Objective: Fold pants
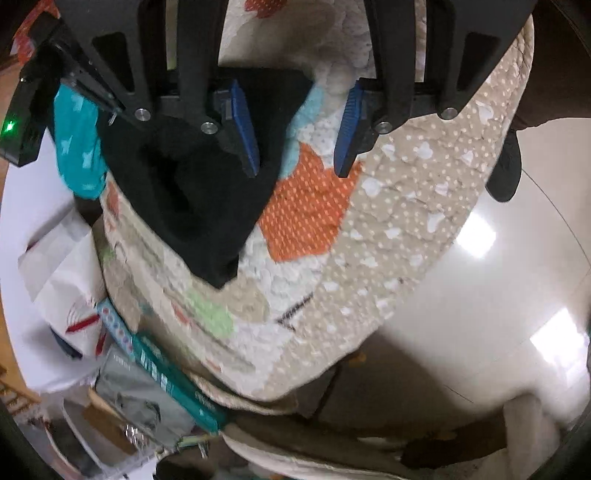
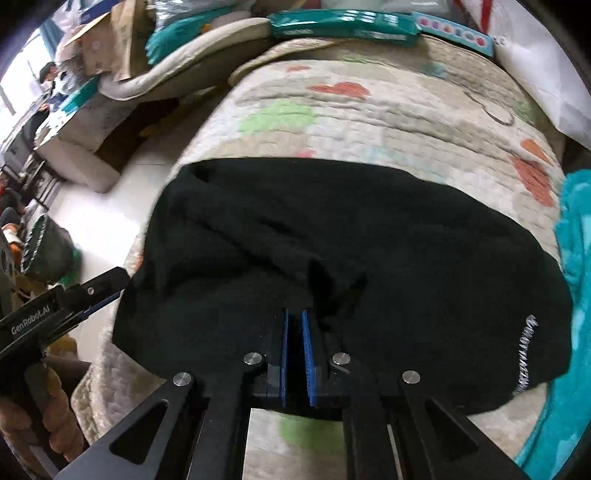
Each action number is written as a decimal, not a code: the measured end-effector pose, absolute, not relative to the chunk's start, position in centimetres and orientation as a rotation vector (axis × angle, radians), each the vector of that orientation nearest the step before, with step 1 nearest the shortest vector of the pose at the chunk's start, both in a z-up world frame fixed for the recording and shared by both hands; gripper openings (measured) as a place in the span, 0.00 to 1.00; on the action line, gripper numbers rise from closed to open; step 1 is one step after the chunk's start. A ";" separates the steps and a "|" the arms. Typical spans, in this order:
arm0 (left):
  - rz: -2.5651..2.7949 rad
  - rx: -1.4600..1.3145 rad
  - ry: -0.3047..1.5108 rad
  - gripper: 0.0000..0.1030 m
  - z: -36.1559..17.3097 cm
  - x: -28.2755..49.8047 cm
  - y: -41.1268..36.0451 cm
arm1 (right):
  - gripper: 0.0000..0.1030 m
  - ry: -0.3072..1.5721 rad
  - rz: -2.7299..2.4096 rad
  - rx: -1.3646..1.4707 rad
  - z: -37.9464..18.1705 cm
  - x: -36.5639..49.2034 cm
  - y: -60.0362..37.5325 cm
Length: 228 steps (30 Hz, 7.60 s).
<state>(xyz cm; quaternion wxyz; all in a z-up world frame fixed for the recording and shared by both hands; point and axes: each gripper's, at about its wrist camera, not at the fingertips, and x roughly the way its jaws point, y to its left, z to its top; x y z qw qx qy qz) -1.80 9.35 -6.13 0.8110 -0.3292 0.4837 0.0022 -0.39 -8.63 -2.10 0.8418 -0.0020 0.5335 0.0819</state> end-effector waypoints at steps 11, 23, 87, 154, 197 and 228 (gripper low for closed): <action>-0.007 -0.622 1.079 0.40 -7.0 -2.5 6.4 | 0.09 1.007 0.252 -0.002 2.1 2.0 -8.5; 0.014 -0.586 1.067 0.41 -6.9 -2.8 5.8 | 0.04 1.218 0.395 -0.006 -3.1 11.1 1.3; 0.090 -0.187 0.941 0.43 -4.7 -3.0 2.0 | 0.61 0.931 -0.212 0.530 -0.7 -10.4 -25.1; -0.437 -0.564 1.049 0.12 -1.0 9.3 6.4 | 0.16 0.835 0.250 -0.423 -0.2 -3.2 3.2; 0.118 -0.346 1.262 0.49 -6.2 8.5 11.8 | 0.67 0.883 0.196 0.037 4.9 3.8 -5.2; 0.120 -0.481 1.047 0.50 -3.1 4.9 13.4 | 0.86 0.849 0.054 0.048 4.5 -1.3 -11.1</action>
